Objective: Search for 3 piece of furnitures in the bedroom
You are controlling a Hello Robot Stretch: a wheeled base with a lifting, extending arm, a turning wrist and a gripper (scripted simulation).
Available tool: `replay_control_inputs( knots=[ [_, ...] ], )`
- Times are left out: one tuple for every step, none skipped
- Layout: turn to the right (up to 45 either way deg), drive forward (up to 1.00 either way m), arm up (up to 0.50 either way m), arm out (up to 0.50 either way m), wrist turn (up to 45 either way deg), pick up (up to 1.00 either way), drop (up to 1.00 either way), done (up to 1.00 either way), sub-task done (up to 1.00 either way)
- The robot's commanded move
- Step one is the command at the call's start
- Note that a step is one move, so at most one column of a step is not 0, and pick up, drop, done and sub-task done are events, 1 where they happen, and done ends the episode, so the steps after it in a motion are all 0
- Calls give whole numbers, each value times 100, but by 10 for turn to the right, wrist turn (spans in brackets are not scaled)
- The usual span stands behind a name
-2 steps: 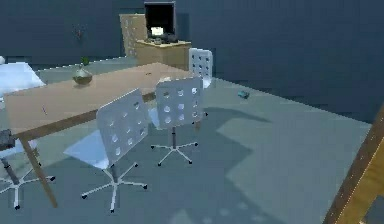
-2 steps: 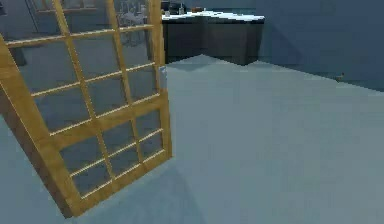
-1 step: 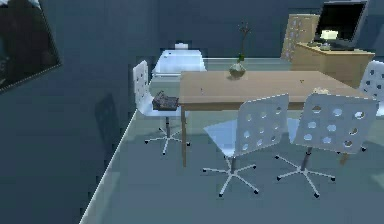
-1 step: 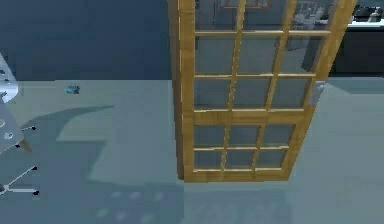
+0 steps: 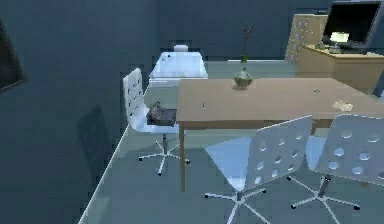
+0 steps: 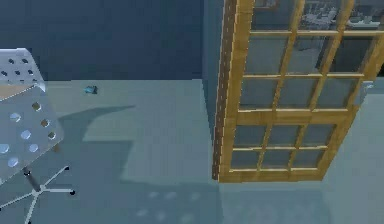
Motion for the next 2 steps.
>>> replay_control_inputs(
  knots=[
    [-270,0,0,0,0,0,0,0,0],
    [0,25,0,0,0,0,0,0,0]
  ],
)
